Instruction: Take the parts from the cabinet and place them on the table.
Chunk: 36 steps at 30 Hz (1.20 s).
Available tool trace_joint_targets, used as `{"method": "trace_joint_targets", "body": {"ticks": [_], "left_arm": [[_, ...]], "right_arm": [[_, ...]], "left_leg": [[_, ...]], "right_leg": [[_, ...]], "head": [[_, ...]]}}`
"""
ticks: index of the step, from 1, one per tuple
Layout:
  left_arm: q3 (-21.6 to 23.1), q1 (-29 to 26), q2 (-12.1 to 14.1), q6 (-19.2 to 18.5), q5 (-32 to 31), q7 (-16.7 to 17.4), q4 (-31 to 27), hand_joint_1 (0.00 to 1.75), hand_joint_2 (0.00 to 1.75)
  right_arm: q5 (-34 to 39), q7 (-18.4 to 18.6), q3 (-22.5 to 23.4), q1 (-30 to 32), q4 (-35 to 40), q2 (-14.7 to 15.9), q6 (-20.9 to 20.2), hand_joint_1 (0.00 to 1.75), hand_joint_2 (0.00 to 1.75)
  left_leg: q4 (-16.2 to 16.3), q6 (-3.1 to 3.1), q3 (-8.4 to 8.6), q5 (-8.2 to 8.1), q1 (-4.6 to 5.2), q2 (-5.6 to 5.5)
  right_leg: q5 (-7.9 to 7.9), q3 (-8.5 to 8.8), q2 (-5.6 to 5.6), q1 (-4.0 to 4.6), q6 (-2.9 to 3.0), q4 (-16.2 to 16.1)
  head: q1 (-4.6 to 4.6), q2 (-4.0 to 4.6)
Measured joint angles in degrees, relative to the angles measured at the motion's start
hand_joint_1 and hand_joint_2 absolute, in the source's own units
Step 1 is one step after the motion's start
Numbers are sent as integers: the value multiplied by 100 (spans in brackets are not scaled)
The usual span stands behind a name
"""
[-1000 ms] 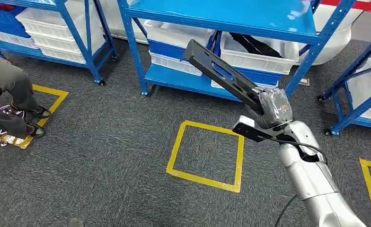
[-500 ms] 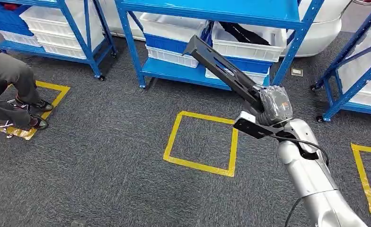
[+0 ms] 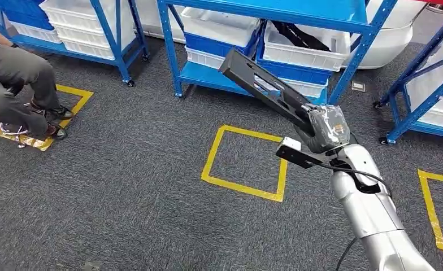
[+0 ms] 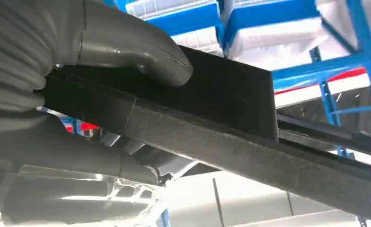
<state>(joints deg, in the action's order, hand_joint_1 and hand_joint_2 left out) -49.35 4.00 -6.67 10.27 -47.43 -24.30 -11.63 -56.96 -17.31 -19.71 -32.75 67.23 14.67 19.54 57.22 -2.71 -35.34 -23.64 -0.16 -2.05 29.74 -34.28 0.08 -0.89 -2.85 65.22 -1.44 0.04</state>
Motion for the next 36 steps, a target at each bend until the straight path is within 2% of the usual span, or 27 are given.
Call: {"method": "trace_joint_targets", "body": {"ticks": [1,2,5,6,7,8,9,11,12,13,15,16,17,18,20,21,22,23,24,26,27,28,29,31,32,33,36], "left_arm": [[0,2,-4,0,-7,0,0,0,175],[-2,0,-4,0,-7,2,0,0,175],[-7,-16,-7,7,-7,11,0,0,175],[-9,-22,-9,7,-7,15,2,0,175],[-13,-26,0,9,-9,15,4,0,175],[-15,-28,-11,11,-7,15,4,0,175],[-18,-22,-9,11,-7,15,4,0,175],[-22,-21,-4,9,-9,15,4,0,175],[-24,-26,-9,9,-11,15,4,0,175],[-26,-30,-13,7,-28,13,4,0,175],[-28,-28,-7,7,-55,-2,4,0,175],[-28,-26,2,7,-61,-7,4,0,175],[-28,-19,19,4,-68,-15,0,0,175],[-26,-10,26,2,-76,-17,0,0,175],[-30,-18,37,2,-94,-20,0,0,175],[-33,-22,42,2,-103,-20,0,0,175],[-33,-21,42,2,-103,-20,0,0,175],[-35,-20,31,2,-107,-17,2,0,175],[-35,-6,28,0,-109,-17,2,0,175],[-37,2,31,0,-111,-11,2,0,175],[-37,0,28,0,-118,7,2,0,175],[-39,-6,18,2,-118,15,2,0,175],[-42,-6,13,4,-120,24,2,0,175],[-42,-5,-9,7,-127,28,4,0,175],[-42,-5,-15,9,-129,33,4,0,175],[-42,2,-15,9,-129,37,4,0,175],[-44,-36,-22,13,-133,39,4,0,175]], "right_arm": [[0,0,7,5,28,9,0,175,175],[-9,0,17,9,52,17,0,175,175],[-91,28,17,42,96,24,-11,175,175],[-124,57,11,51,100,9,-20,175,175],[-142,57,7,39,111,-18,-20,175,175],[-160,63,2,38,127,-24,-26,175,175],[-162,68,0,41,144,-28,-24,175,175],[-162,70,-2,53,151,-42,-26,175,175],[-168,76,-4,63,151,-39,-28,175,175],[-177,81,-2,73,153,-39,-31,175,175],[-195,81,-2,92,175,-39,-33,175,175],[-203,81,-2,93,192,-42,-33,175,175],[-221,83,0,98,225,-42,-33,175,175],[-236,83,4,100,253,-42,-31,175,175],[-290,107,-2,140,266,-61,-24,175,175],[-312,114,-4,161,282,-77,-22,175,175],[-317,114,-2,169,306,-83,-20,175,175],[-317,116,0,168,315,-79,-20,175,175],[-319,125,4,169,319,-74,-20,175,175],[-363,157,7,219,319,-70,-20,175,175],[-372,175,7,254,317,-72,-20,175,175],[-389,177,7,272,315,-72,-22,175,175],[-409,184,7,276,317,-77,-22,175,175],[-420,184,9,266,317,-87,-22,175,175],[-422,184,11,264,317,-90,-22,175,175],[-424,186,15,262,317,-94,-22,175,175],[-435,197,17,283,317,-125,-22,175,175]], "left_leg": [[37,26,-39,24,0,-34],[54,67,-89,51,16,-58],[64,146,-159,132,23,-135],[62,180,-177,168,22,-169],[119,186,-225,129,-3,-161],[319,221,-310,-71,13,-28],[688,269,-463,-319,-1,59],[1628,333,-841,-760,-27,133],[1906,354,-936,-832,-42,145],[1867,355,-883,-775,-52,165],[1092,315,-390,-408,-53,217],[550,270,-62,-210,-42,299],[115,204,166,-210,8,572],[85,157,183,-211,57,591],[87,122,127,-198,78,477],[65,86,110,-173,84,430],[-38,12,151,-94,34,378],[-84,-7,157,-55,28,346],[-91,-40,133,-35,18,296],[-90,-61,108,-19,17,172],[-85,-59,95,-9,19,103],[-83,-50,87,3,19,34],[-75,-35,80,13,17,-40],[-23,-21,66,13,7,-165],[25,7,27,-1,7,-228],[106,46,-39,-16,51,-277],[71,166,-125,65,4,-415]], "right_leg": [[-92,384,110,-16,-12,-602],[17,426,237,-16,64,-710],[-88,390,131,62,170,-719],[-123,384,83,27,222,-733],[-162,376,35,-58,267,-746],[-191,358,-1,-46,329,-747],[-202,339,-40,-42,347,-746],[-218,306,-140,-22,366,-743],[-223,293,-204,-20,360,-741],[-226,288,-252,-17,354,-741],[-228,297,-356,-12,349,-741],[-228,306,-402,-6,348,-742],[-227,309,-443,3,344,-742],[-239,279,-483,66,317,-733],[-252,281,-585,56,285,-753],[-270,291,-631,58,231,-785],[-237,276,-602,107,200,-765],[-155,198,-345,57,193,-654],[47,53,-151,54,249,-301],[403,-370,-61,36,291,630],[475,-524,-47,35,262,958],[439,-545,-40,29,219,996],[300,-431,-37,18,154,753],[-99,34,43,-27,22,-185],[-210,234,289,-76,-6,-635],[-175,254,368,-54,30,-686],[-221,211,204,-13,115,-655]], "head": [[-4,0],[-18,0],[-20,0],[-11,0],[-7,0],[-30,0],[-68,0],[-72,0],[-72,0],[-72,0],[-72,0],[-74,0],[-70,0],[-64,0],[-68,0],[-68,0],[-59,0],[-53,0],[-61,0],[-33,0],[-35,0],[-31,0],[-37,0],[-33,0],[-24,0],[-33,0],[-35,0]]}}
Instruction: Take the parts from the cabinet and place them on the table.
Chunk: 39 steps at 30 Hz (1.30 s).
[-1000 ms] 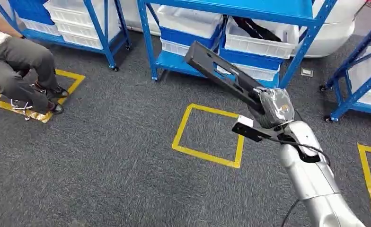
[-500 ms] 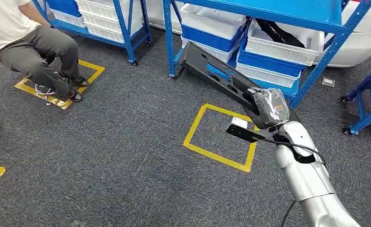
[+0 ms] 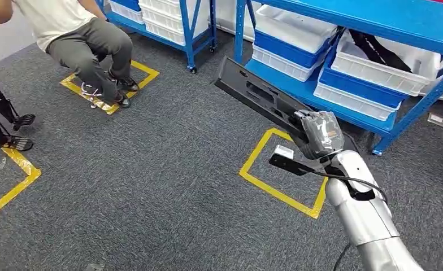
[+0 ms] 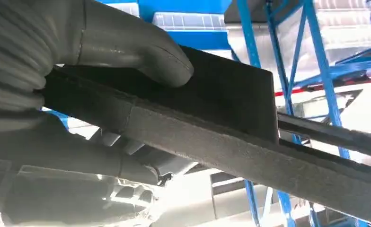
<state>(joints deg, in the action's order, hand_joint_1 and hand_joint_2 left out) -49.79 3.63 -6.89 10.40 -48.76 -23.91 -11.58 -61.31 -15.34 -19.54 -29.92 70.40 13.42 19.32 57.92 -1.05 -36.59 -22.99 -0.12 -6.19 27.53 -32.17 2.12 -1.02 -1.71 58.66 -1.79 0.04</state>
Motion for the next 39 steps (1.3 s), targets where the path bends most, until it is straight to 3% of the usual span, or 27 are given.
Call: {"method": "trace_joint_targets", "body": {"ticks": [1,2,3,4,6,7,8,10,11,12,13,16,17,19,21,22,23,24,26,27,31,32,33,34,36,37,39], "left_arm": [[0,-8,4,0,-2,2,0,0,175],[2,-11,-2,-7,-24,2,2,0,175],[2,-4,-2,-4,-33,4,2,0,175],[2,8,9,-2,-37,4,2,0,175],[0,8,7,7,-53,-13,2,0,175],[2,3,7,9,-57,-26,2,0,175],[2,4,7,18,-72,-37,2,0,175],[0,6,9,44,-98,-39,2,0,175],[0,11,7,55,-98,-39,2,0,175],[0,34,4,70,-98,-33,2,0,175],[0,35,2,94,-92,-24,2,0,175],[-31,22,-2,118,-42,2,2,0,175],[-35,18,-13,125,-42,15,2,0,175],[-42,40,-15,155,-35,22,0,0,175],[-46,39,-15,164,-35,22,0,0,175],[-48,28,-22,166,-35,24,0,0,175],[-61,19,-28,177,-35,24,2,0,175],[-85,19,-39,194,-33,24,2,0,175],[-111,20,-44,214,-26,15,2,0,175],[-120,21,-53,214,-26,7,2,0,175],[-133,-21,-52,201,-26,-13,2,0,175],[-136,-27,-46,192,-28,-11,2,0,175],[-135,-35,-52,192,-28,7,2,0,175],[-136,-18,-50,197,-26,26,2,0,175],[-140,-2,-50,208,0,42,2,0,175],[-144,-7,-55,208,2,48,2,0,175],[-181,-7,-48,210,9,59,2,0,175]], "right_arm": [[-2,4,0,-5,2,-24,0,175,175],[-13,4,4,-13,13,-31,0,175,175],[-20,2,18,-4,33,-33,0,175,175],[-24,2,28,2,44,-33,0,175,175],[-44,0,28,31,44,-31,-4,175,175],[-52,-15,28,59,44,-31,-4,175,175],[-55,-31,26,78,44,-33,-7,175,175],[-55,-63,24,67,44,-39,-9,175,175],[-55,-87,24,40,44,-48,-7,175,175],[-52,-116,24,28,44,-59,-7,175,175],[-61,-144,20,-7,29,-68,-9,175,175],[-109,-155,-33,-121,-41,-247,-17,175,175],[-127,-155,-48,-157,-65,-271,-15,175,175],[-131,-159,-94,-206,-116,-324,-15,175,175],[-136,-155,-127,-197,-182,-332,-15,175,175],[-136,-151,-144,-195,-223,-337,-15,175,175],[-133,-155,-157,-200,-253,-341,-13,175,175],[-131,-166,-171,-213,-277,-354,-13,175,175],[-127,-177,-199,-282,-321,-391,-13,175,175],[-118,-179,-214,-330,-343,-407,-11,175,175],[-109,-162,-280,-408,-415,-518,-2,175,175],[-109,-153,-295,-415,-428,-553,-2,175,175],[-116,-151,-319,-429,-446,-575,-2,175,175],[-116,-151,-334,-435,-452,-608,0,175,175],[-120,-148,-361,-443,-485,-641,2,175,175],[-120,-142,-376,-445,-514,-660,4,175,175],[-120,-131,-424,-445,-562,-715,11,175,175]], "left_leg": [[19,17,-22,0,-8,-27],[109,48,-65,-88,2,213],[360,87,-168,-273,-1,416],[757,124,-346,-495,-23,504],[1699,179,-779,-873,-63,552],[1847,192,-848,-868,-78,570],[1708,200,-776,-748,-93,582],[814,184,-286,-323,-101,677],[267,149,36,-146,-91,897],[58,144,117,-211,-13,1065],[66,87,91,-186,-19,958],[12,-28,57,-145,29,823],[-50,-101,109,-87,-23,788],[-77,-182,95,-45,-4,676],[-76,-190,88,-39,1,513],[-76,-195,87,-35,6,426],[-74,-198,88,-31,14,342],[-66,-196,89,-29,19,257],[-41,-187,90,-24,21,133],[-26,-169,65,-21,33,88],[-14,-45,-19,14,31,-100],[27,-35,-45,-15,15,-70],[180,15,-108,-133,34,210],[516,72,-270,-355,2,401],[1452,156,-737,-760,-63,518],[1720,199,-886,-808,-105,530],[1455,281,-779,-567,-208,576]], "right_leg": [[-30,9,-55,-80,47,-37],[-42,18,-104,-77,67,-41],[-47,16,-157,-74,138,-42],[-40,16,-210,-61,148,-42],[-37,10,-340,-51,149,-41],[-36,11,-399,-51,148,-41],[-34,11,-457,-52,146,-41],[-32,15,-553,-58,145,-41],[-29,23,-593,-44,140,-41],[-4,14,-634,19,98,-25],[-5,9,-669,29,71,-42],[-21,43,-808,60,-27,-84],[34,-45,-679,41,-53,-15],[344,-295,-328,22,28,611],[695,-766,-259,24,63,1587],[735,-902,-235,39,32,1838],[666,-883,-226,41,-8,1759],[489,-722,-217,45,-56,1399],[63,-228,-51,44,-110,351],[-22,-76,157,46,-83,-5],[-85,-46,-24,87,61,-69],[-121,-13,-87,-72,115,-126],[-127,5,-129,-32,134,-146],[-123,16,-193,-28,218,-146],[-115,26,-317,-17,227,-145],[-111,25,-373,-22,228,-145],[-87,33,-485,-63,190,-138]], "head": [[2,0],[2,0],[-68,0],[-63,0],[-68,0],[-68,0],[-66,0],[-68,0],[-75,0],[-85,0],[-49,0],[-40,0],[-29,0],[-18,0],[0,0],[0,0],[-4,0],[-2,0],[0,0],[-2,0],[-5,0],[-16,0],[-9,0],[-84,0],[-74,0],[-81,0],[-81,0]]}}
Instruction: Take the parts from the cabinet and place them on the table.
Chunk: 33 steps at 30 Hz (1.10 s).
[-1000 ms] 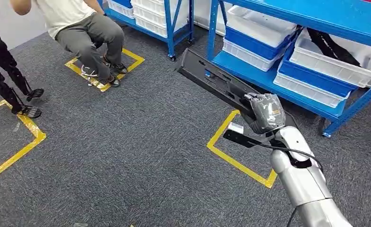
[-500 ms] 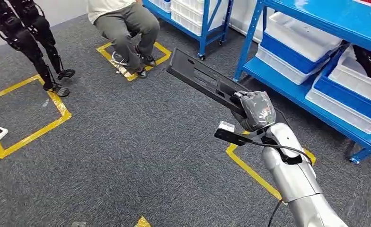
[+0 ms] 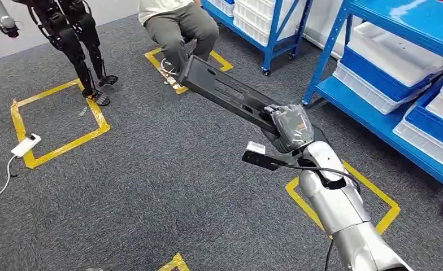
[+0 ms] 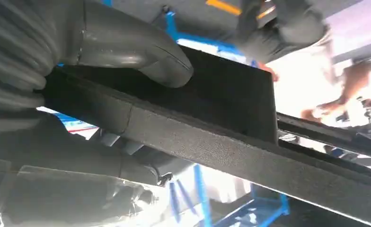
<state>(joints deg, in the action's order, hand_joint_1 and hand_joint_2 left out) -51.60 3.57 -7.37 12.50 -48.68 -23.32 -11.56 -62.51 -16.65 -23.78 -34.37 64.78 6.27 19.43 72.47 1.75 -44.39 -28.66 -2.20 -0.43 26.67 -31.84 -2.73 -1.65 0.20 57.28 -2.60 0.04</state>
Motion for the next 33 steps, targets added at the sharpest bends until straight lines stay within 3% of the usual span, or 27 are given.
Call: {"method": "trace_joint_targets", "body": {"ticks": [1,2,3,4,5,6,8,9,10,12,13,14,15,17,18,19,22,23,24,25,26,28,29,30,31,32,33], "left_arm": [[-7,0,2,0,0,2,0,0,175],[-9,1,7,0,0,2,0,0,175],[-15,11,0,-2,0,2,0,0,175],[-20,26,-53,-4,0,0,4,0,175],[-39,30,-33,-4,0,2,2,0,175],[-48,27,-37,-4,0,2,2,0,175],[-59,22,-31,-2,2,2,0,0,175],[-63,19,-28,-2,2,0,0,0,175],[-70,20,-26,-2,9,-2,0,0,175],[-90,25,-18,0,9,-26,0,0,175],[-90,21,-18,-2,7,-37,0,0,175],[-90,19,-20,-11,2,-57,0,0,175],[-90,19,-20,-31,-2,-83,0,0,175],[-90,22,-18,-48,-11,-112,0,0,175],[-92,20,-22,-52,-11,-120,0,0,175],[-94,23,-50,-55,-11,-120,2,0,175],[-94,-5,-39,-68,-22,-125,0,0,175],[-94,-12,-39,-68,-22,-127,0,0,175],[-94,-24,-24,-68,-32,-129,2,0,175],[-92,-22,-22,-68,-46,-131,0,0,175],[-94,-8,-2,-70,-46,-131,0,0,175],[-92,1,20,-79,-46,-129,0,0,175],[-94,-1,26,-90,-46,-122,0,0,175],[-94,-5,33,-92,-46,-118,0,0,175],[-94,-5,41,-92,-46,-118,0,0,175],[-94,-4,48,-94,-46,-118,0,0,175],[-94,0,52,-94,-46,-120,0,0,175]], "right_arm": [[0,2,-17,0,-15,-18,6,175,175],[0,9,-33,-4,-29,-20,13,175,175],[0,13,-44,-20,-35,-26,26,175,175],[0,15,-48,-42,-37,-22,35,175,175],[-2,15,-64,-61,-48,-22,46,175,175],[-2,15,-74,-69,-55,-44,59,175,175],[-2,15,-96,-60,-68,-72,68,175,175],[-2,15,-112,-59,-77,-66,70,175,175],[-2,15,-120,-58,-79,-63,74,175,175],[-11,15,-147,-37,-109,-59,90,175,175],[-22,24,-160,-12,-127,-52,94,175,175],[-39,42,-173,5,-140,-50,96,175,175],[-64,61,-184,13,-144,-50,103,175,175],[-90,83,-192,6,-142,-48,116,175,175],[-94,87,-192,-8,-142,-42,125,175,175],[-98,98,-192,-15,-142,-33,129,175,175],[-107,101,-223,-31,-142,-46,144,175,175],[-111,101,-232,-29,-142,-55,146,175,175],[-120,113,-234,-32,-142,-59,146,175,175],[-122,120,-234,-39,-140,-66,153,175,175],[-131,120,-236,-52,-142,-63,153,175,175],[-166,120,-241,-48,-142,-66,146,175,175],[-173,120,-249,-44,-142,-68,144,175,175],[-181,120,-262,-47,-147,-74,142,175,175],[-192,120,-275,-58,-155,-85,142,175,175],[-208,120,-286,-71,-164,-96,142,175,175],[-210,118,-300,-89,-164,-101,144,175,175]], "left_leg": [[-440,45,243,218,-38,54],[-973,107,556,431,-81,183],[-1326,180,748,451,-116,427],[-1311,117,741,463,-70,404],[-1299,5,720,447,-28,307],[-1298,-56,707,449,4,265],[-1328,-193,721,483,33,139],[-1332,-229,722,490,36,83],[-1332,-257,719,489,49,37],[-1332,-345,716,487,106,-80],[-1332,-365,716,486,142,-157],[-1331,-384,717,489,176,-235],[-1330,-393,719,494,211,-315],[-1329,-405,745,501,261,-463],[-1334,-406,747,502,251,-521],[-1306,-401,723,501,303,-569],[-1348,-352,692,545,251,-717],[-1353,-327,693,552,277,-786],[-1261,-320,659,473,300,-531],[-1021,-265,556,283,307,-260],[-630,-215,364,66,278,-125],[246,-129,-99,-291,194,-47],[426,-87,-206,-301,151,-36],[292,-35,-149,-161,104,-18],[-69,1,40,48,71,23],[-623,41,349,292,42,101],[-1125,74,656,464,31,289]], "right_leg": [[20,18,-53,-27,-34,6],[52,44,-110,-58,-88,23],[95,54,-168,-31,-163,64],[141,-17,-188,72,-221,84],[151,35,-231,75,-262,64],[138,92,-272,99,-300,22],[159,109,-315,26,-379,0],[266,59,-92,-3,-367,136],[437,-85,67,2,-309,456],[839,-613,196,19,-221,1519],[932,-831,216,55,-212,1896],[907,-912,241,99,-213,1973],[788,-862,266,147,-207,1777],[340,-445,369,258,-170,804],[119,-208,583,324,-108,269],[47,-137,748,340,14,155],[7,-128,579,349,105,119],[-32,-85,511,302,144,27],[-73,-23,427,253,176,-47],[-74,6,373,247,198,-73],[-72,12,323,247,214,-73],[-62,5,183,244,226,-72],[-59,1,116,233,223,-72],[-46,2,50,212,204,-70],[-30,9,-4,191,179,-68],[-6,22,-61,165,140,-57],[22,35,-106,168,97,-28]], "head": [[0,0],[-2,0],[-4,0],[-29,0],[40,0],[48,0],[50,0],[83,0],[87,0],[105,0],[109,0],[107,0],[107,0],[105,0],[109,0],[74,0],[113,0],[114,0],[118,0],[92,0],[107,0],[103,0],[98,0],[105,0],[98,0],[103,0],[98,0]]}}
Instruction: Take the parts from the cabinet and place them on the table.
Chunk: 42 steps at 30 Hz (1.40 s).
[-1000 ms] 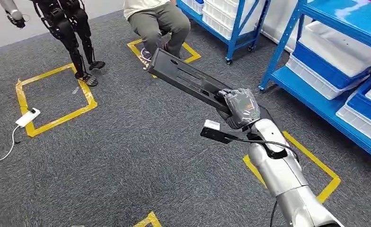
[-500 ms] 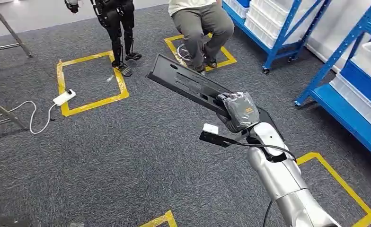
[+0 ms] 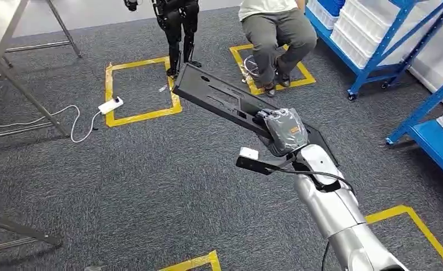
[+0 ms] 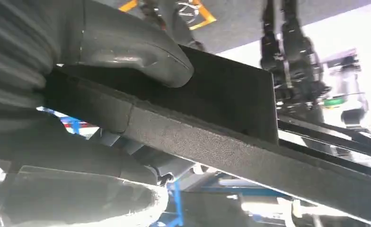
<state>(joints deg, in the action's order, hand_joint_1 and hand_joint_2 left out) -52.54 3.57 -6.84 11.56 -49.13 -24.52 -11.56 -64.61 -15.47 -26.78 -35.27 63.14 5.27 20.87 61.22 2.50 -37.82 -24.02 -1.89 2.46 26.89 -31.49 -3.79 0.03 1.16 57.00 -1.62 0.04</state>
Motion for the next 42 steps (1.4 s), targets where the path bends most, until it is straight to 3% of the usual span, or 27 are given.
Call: {"method": "trace_joint_targets", "body": {"ticks": [1,2,5,6,7,8,10,11,13,15,16,20,21,23,25,27,28,30,31,32,35,36,37,38,39,41,42], "left_arm": [[0,19,-22,2,-6,-7,0,0,175],[0,25,-9,2,-9,-11,0,0,175],[-2,19,-4,9,-11,-11,0,0,175],[-2,16,-7,9,-11,-11,0,0,175],[-4,22,-2,13,-9,-11,0,0,175],[-7,35,4,22,-7,-9,0,0,175],[-5,39,9,37,-7,9,0,0,175],[-5,34,7,39,-7,26,0,0,175],[-7,30,-2,44,-7,44,0,0,175],[-7,30,-4,48,-15,66,0,0,175],[-7,31,-4,50,-17,79,0,0,175],[-13,-3,-7,52,-35,96,0,0,175],[-20,-14,-4,52,-35,96,0,0,175],[-20,-21,-15,48,-59,94,0,0,175],[-22,-13,-9,39,-65,81,0,0,175],[-22,-24,-11,24,-70,79,0,0,175],[-24,-25,-7,11,-77,79,0,0,175],[-24,-16,11,-64,-116,208,0,0,175],[-24,-6,24,-120,-133,347,0,0,175],[-22,6,37,-153,-144,420,0,0,175],[-22,5,44,-186,-177,496,0,0,175],[-22,5,44,-190,-177,505,0,0,175],[-22,0,39,-199,-179,509,0,0,175],[-22,13,44,-201,-179,518,0,0,175],[-22,31,53,-199,-179,518,0,0,175],[-22,35,57,-203,-179,520,0,0,175],[-22,28,55,-208,-179,520,0,0,175]], "right_arm": [[2,-2,-11,-22,-7,-9,17,175,175],[7,-4,-20,-55,-26,-4,28,175,175],[24,-20,-61,-94,-83,-52,76,175,175],[24,-20,-70,-97,-100,-50,76,175,175],[26,-20,-81,-99,-116,-50,77,175,175],[33,-20,-92,-100,-131,-50,79,175,175],[31,-28,-118,-85,-201,-50,76,175,175],[31,-28,-133,-73,-236,-52,74,175,175],[37,-28,-175,-65,-300,-61,76,175,175],[39,-15,-197,-86,-337,-68,83,175,175],[42,2,-205,-100,-350,-74,83,175,175],[48,33,-267,-114,-389,-133,87,175,175],[48,46,-271,-119,-389,-140,87,175,175],[50,57,-273,-135,-391,-153,92,175,175],[52,55,-282,-125,-409,-153,101,175,175],[55,55,-291,-100,-437,-151,105,175,175],[59,55,-302,-93,-439,-149,107,175,175],[72,61,-321,-96,-437,-146,109,175,175],[74,70,-328,-98,-437,-151,111,175,175],[74,79,-332,-101,-437,-146,111,175,175],[74,85,-354,-101,-437,-157,111,175,175],[74,87,-358,-105,-431,-170,111,175,175],[74,87,-358,-101,-431,-159,114,175,175],[79,87,-360,-104,-431,-155,118,175,175],[81,87,-361,-100,-431,-149,125,175,175],[79,87,-369,-60,-437,-120,127,175,175],[79,87,-369,-38,-437,-118,127,175,175]], "left_leg": [[-235,-4,132,-15,27,237],[-228,-107,110,11,36,102],[-238,-257,83,18,104,-59],[-284,-333,122,54,66,-103],[-290,-379,120,65,81,-151],[-290,-419,115,63,83,-199],[-290,-436,113,63,89,-337],[-290,-436,113,64,92,-413],[-287,-433,116,66,93,-567],[-283,-417,126,74,86,-708],[-280,-390,117,80,97,-759],[-317,-247,81,126,92,-898],[-289,-226,55,97,70,-896],[195,-201,-159,-253,106,-463],[1127,-170,-597,-675,87,-338],[1506,-147,-777,-725,71,-326],[1268,-143,-654,-561,68,-309],[253,-171,-82,-122,72,-151],[-205,-205,190,-45,84,127],[-255,-248,200,-47,124,145],[-258,-320,151,-26,165,-37],[-322,-378,180,14,145,-97],[-368,-424,226,47,111,-144],[-386,-469,227,72,94,-183],[-386,-473,219,73,92,-244],[-385,-475,207,75,92,-392],[-383,-469,208,78,92,-471]], "right_leg": [[45,-22,-34,64,-60,52],[67,-18,-66,64,-98,57],[92,24,-235,89,-192,44],[153,-64,-127,59,-236,116],[270,-129,125,10,-221,328],[456,-324,260,0,-184,745],[795,-831,329,-28,-178,1743],[831,-975,349,-27,-216,1992],[598,-850,363,-39,-315,1624],[136,-333,481,-76,-411,513],[48,-208,665,-112,-404,162],[-16,-161,499,-13,-227,151],[-63,-131,438,-133,-153,82],[-70,-122,361,-87,-33,66],[-65,-126,257,-40,-1,68],[-61,-129,147,-20,3,71],[-56,-130,92,-16,6,75],[-39,-119,-1,-12,-13,78],[-30,-106,-37,14,-28,79],[-7,-122,-75,89,-65,93],[-11,-108,-209,69,-95,70],[17,-89,-259,116,-145,82],[103,-168,-51,62,-161,198],[273,-288,182,37,-120,515],[467,-499,288,18,-91,967],[780,-932,345,-14,-98,1892],[785,-1005,351,-23,-141,2024]], "head": [[-35,0],[0,0],[42,0],[39,0],[48,0],[50,0],[50,0],[46,0],[48,0],[48,0],[48,0],[40,0],[37,0],[-4,0],[9,0],[4,0],[7,0],[4,0],[-2,0],[4,0],[46,0],[46,0],[46,0],[59,0],[79,0],[77,0],[72,0]]}}
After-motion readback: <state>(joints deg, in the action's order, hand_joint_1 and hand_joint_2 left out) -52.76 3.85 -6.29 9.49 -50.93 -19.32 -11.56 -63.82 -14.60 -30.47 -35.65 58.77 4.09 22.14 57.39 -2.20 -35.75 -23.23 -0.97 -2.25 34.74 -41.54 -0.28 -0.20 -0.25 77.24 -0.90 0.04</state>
